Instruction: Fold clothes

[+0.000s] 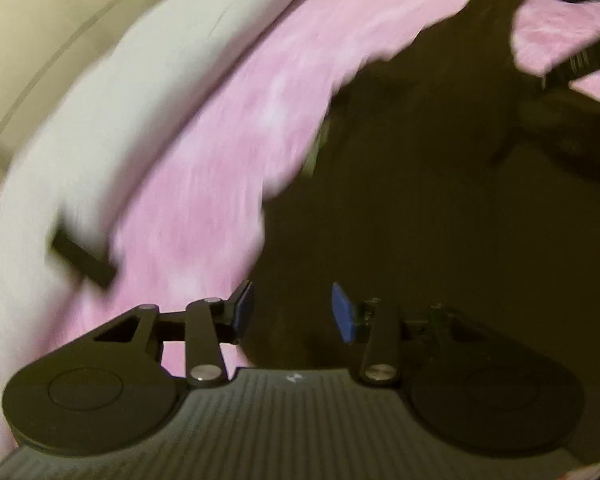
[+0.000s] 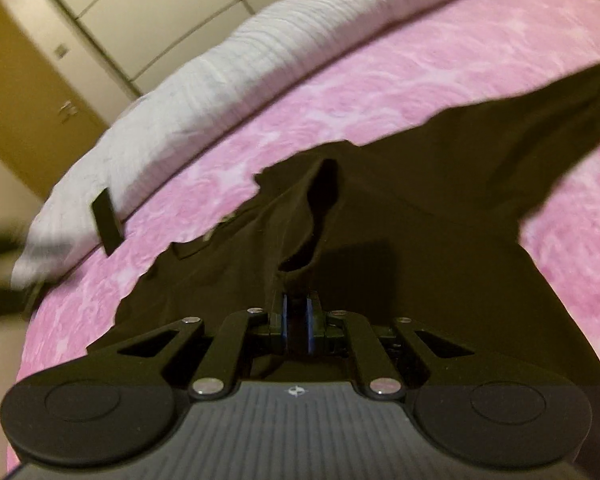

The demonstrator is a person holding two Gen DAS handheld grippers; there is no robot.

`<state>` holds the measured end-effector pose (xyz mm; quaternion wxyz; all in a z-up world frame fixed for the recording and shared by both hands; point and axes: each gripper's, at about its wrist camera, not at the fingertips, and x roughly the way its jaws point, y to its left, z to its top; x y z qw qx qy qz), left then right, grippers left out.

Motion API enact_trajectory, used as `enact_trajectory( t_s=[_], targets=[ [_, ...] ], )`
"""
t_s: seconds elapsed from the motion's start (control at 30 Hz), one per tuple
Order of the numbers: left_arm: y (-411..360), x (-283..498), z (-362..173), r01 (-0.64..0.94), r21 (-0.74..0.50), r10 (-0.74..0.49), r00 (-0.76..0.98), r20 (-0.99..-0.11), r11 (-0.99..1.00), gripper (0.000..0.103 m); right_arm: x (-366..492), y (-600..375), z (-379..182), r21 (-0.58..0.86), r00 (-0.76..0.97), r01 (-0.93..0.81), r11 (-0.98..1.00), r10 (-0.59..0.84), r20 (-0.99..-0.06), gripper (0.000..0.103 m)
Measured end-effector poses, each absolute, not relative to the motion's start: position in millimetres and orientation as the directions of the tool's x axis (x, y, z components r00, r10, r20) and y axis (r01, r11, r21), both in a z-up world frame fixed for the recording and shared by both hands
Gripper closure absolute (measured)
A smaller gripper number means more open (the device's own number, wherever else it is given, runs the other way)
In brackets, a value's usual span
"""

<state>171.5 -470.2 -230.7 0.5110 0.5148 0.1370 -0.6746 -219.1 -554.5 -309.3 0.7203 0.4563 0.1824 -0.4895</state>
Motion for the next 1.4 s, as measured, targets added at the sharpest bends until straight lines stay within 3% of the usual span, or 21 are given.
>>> enact_trajectory(
  t_s=[0.07,0.2,0.27,0.37,0.43,0.57,0.7,0.73,0.77,0.83,0.9,1.0,1.07,1.17,1.33,1.4],
  targets=[
    [-436,183,-252,0.876,0.314,-0.505,0.095,-0.858,-0.367,0.065,-222,-558,-315,0.437,0.393,0.898,0.05,-0.536,-0.747,0.065],
    [-400,181,-287,0.913,0.295,-0.475,0.134,-0.87,-0.282,0.065,-221,-552,-311,0.26,0.199,0.965,-0.042,-0.531,-0.824,0.062],
    [-393,183,-299,0.936,0.277,-0.489,0.141,-0.861,-0.217,0.065,-211,-541,-305,0.258,0.218,0.966,-0.004,-0.523,-0.824,0.062],
    [-392,189,-305,0.966,0.222,-0.511,0.124,-0.85,-0.134,0.066,-154,-526,-300,0.274,0.39,0.913,0.303,-0.446,-0.806,0.062],
    [-386,195,-308,0.978,0.184,-0.529,0.103,-0.842,-0.103,0.066,-101,-509,-300,0.239,0.498,0.791,0.564,-0.365,-0.787,0.059],
    [-372,201,-309,0.988,0.129,-0.574,0.055,-0.817,-0.09,0.067,-13,-470,-315,-0.044,0.541,0.472,0.88,-0.329,-0.774,0.036],
    [-374,194,-314,0.986,0.13,-0.6,0.042,-0.799,-0.104,0.068,34,-450,-344,-0.297,0.502,0.204,0.933,-0.36,-0.787,0.042],
    [-375,192,-315,0.986,0.13,-0.606,0.039,-0.794,-0.108,0.069,37,-452,-348,-0.307,0.497,0.18,0.935,-0.356,-0.791,0.053],
    [-378,190,-318,0.984,0.139,-0.603,0.044,-0.796,-0.111,0.07,39,-456,-349,-0.297,0.492,0.181,0.938,-0.348,-0.798,0.076],
    [-385,185,-323,0.981,0.155,-0.596,0.056,-0.801,-0.116,0.085,34,-471,-342,-0.234,0.501,0.257,0.938,-0.336,-0.798,0.102],
    [-388,181,-326,0.975,0.186,-0.591,0.076,-0.803,-0.126,0.093,24,-488,-327,-0.136,0.526,0.368,0.92,-0.326,-0.786,0.102],
    [-380,174,-326,0.962,0.234,-0.614,0.102,-0.783,-0.138,0.096,17,-502,-310,-0.014,0.534,0.415,0.91,-0.256,-0.806,0.095],
    [-372,173,-325,0.958,0.251,-0.633,0.111,-0.766,-0.137,0.096,17,-505,-299,0.04,0.546,0.397,0.917,-0.201,-0.814,0.076],
    [-358,175,-323,0.957,0.258,-0.668,0.107,-0.737,-0.131,0.096,19,-511,-281,0.096,0.572,0.368,0.925,-0.144,-0.808,0.062],
    [-336,185,-324,0.978,0.194,-0.746,0.068,-0.663,-0.083,0.096,57,-567,-267,0.149,0.619,0.33,0.932,-0.094,-0.78,0.058],
    [-331,189,-329,0.985,0.157,-0.737,0.054,-0.673,-0.071,0.096,79,-591,-274,0.181,0.617,0.304,0.936,-0.049,-0.785,0.058]
  ],
)
